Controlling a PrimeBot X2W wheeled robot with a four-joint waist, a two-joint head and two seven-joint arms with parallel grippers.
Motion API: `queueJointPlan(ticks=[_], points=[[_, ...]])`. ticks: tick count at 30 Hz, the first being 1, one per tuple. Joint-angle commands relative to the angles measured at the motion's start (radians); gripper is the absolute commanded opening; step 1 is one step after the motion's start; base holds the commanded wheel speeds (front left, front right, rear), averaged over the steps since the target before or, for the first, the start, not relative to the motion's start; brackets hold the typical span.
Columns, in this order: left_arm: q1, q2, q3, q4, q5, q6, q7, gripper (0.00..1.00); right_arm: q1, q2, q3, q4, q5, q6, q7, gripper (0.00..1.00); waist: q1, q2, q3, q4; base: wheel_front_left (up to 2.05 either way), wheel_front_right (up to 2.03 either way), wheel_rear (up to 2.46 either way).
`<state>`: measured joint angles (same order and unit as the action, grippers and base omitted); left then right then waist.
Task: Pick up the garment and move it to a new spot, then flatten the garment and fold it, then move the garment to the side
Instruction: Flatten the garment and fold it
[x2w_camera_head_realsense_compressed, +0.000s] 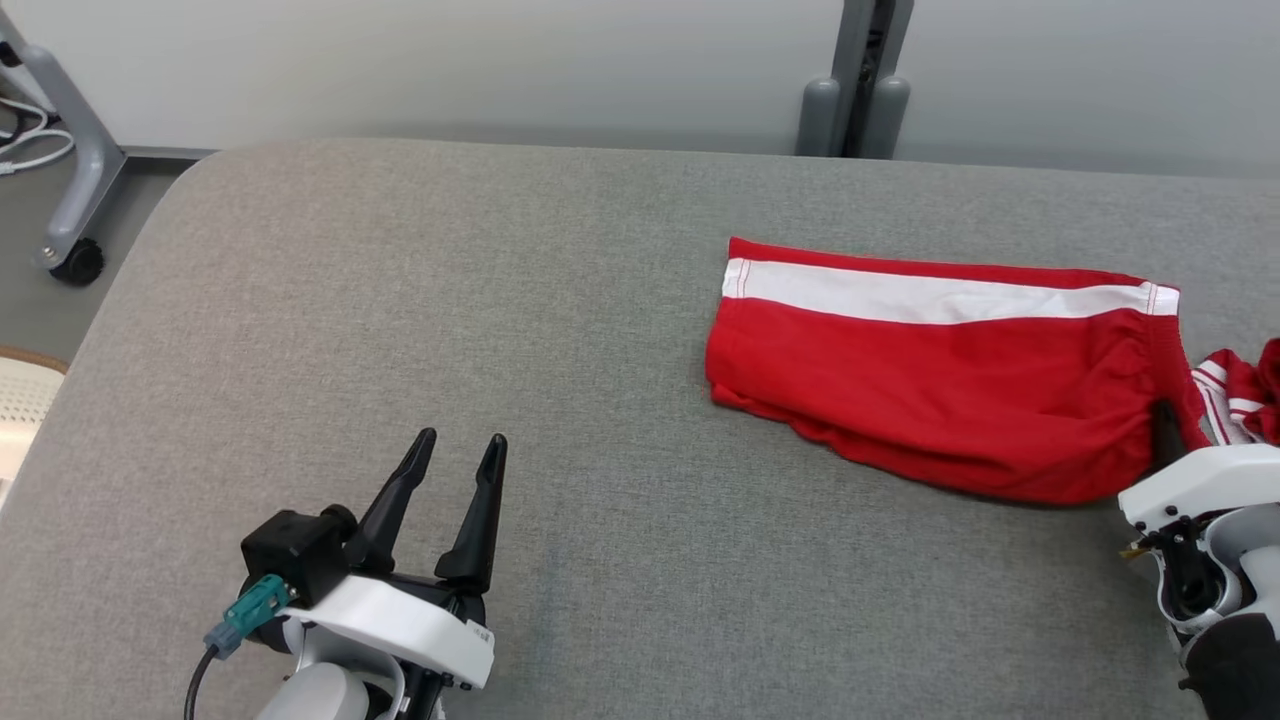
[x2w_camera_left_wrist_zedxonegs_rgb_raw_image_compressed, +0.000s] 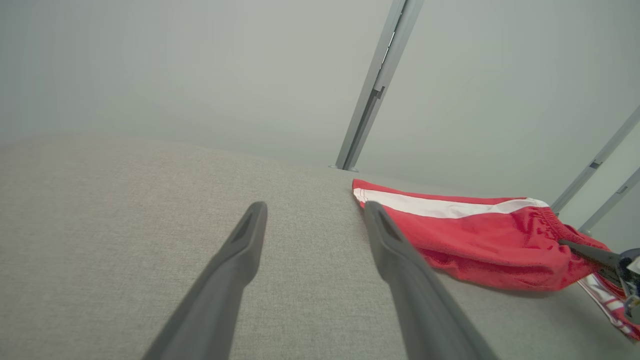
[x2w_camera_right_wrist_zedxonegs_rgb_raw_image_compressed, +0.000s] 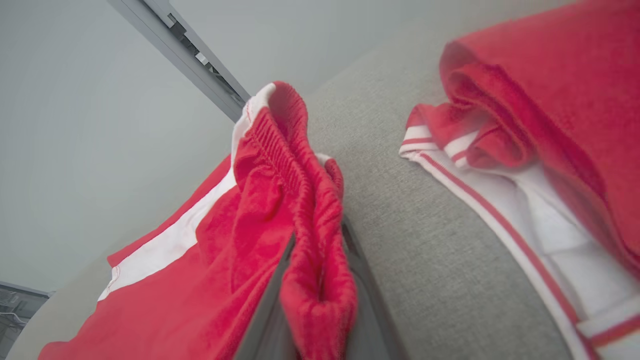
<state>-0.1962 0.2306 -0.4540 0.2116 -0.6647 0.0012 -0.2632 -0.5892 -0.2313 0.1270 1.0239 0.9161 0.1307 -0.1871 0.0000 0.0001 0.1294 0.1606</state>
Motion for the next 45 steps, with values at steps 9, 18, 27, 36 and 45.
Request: queueJointPlan(ticks=[9, 18, 27, 36, 45], points=[[0.017, -0.002, -0.009, -0.01, -0.004, 0.006, 0.004, 1.0, 0.007, 0.003, 0.037, -0.072, 0.021, 0.0, 0.017, 0.0, 0.0, -0.0001, -0.023, -0.047, 0.0, 0.0, 0.0], [0.005, -0.01, -0.019, 0.002, -0.01, 0.0, 0.006, 1.0, -0.002, 0.063, 0.099, -0.228, 0.106, 0.0, 0.105, 0.0, 0.0, -0.0001, -0.009, 0.026, 0.0, 0.0, 0.0], [-0.02, -0.042, -0.021, 0.025, -0.007, -0.017, 0.001, 1.0, -0.065, 0.093, 0.13, -0.205, 0.136, 0.0, 0.126, 0.0, 0.0, -0.0001, 0.029, 0.147, 0.0, 0.0, 0.0], [-0.017, -0.064, -0.008, 0.052, 0.004, -0.037, -0.001, 1.0, -0.124, 0.108, 0.164, -0.082, 0.118, 0.0, 0.1, 0.0, 0.0, -0.0001, 0.037, 0.211, 0.0, 0.0, 0.0], [-0.006, -0.062, 0.005, 0.062, 0.016, -0.04, -0.001, 1.0, -0.143, 0.128, 0.213, -0.048, 0.122, 0.0, 0.075, 1.0, 0.0, -0.0001, 0.019, 0.176, 0.0, 0.0, 0.0]])
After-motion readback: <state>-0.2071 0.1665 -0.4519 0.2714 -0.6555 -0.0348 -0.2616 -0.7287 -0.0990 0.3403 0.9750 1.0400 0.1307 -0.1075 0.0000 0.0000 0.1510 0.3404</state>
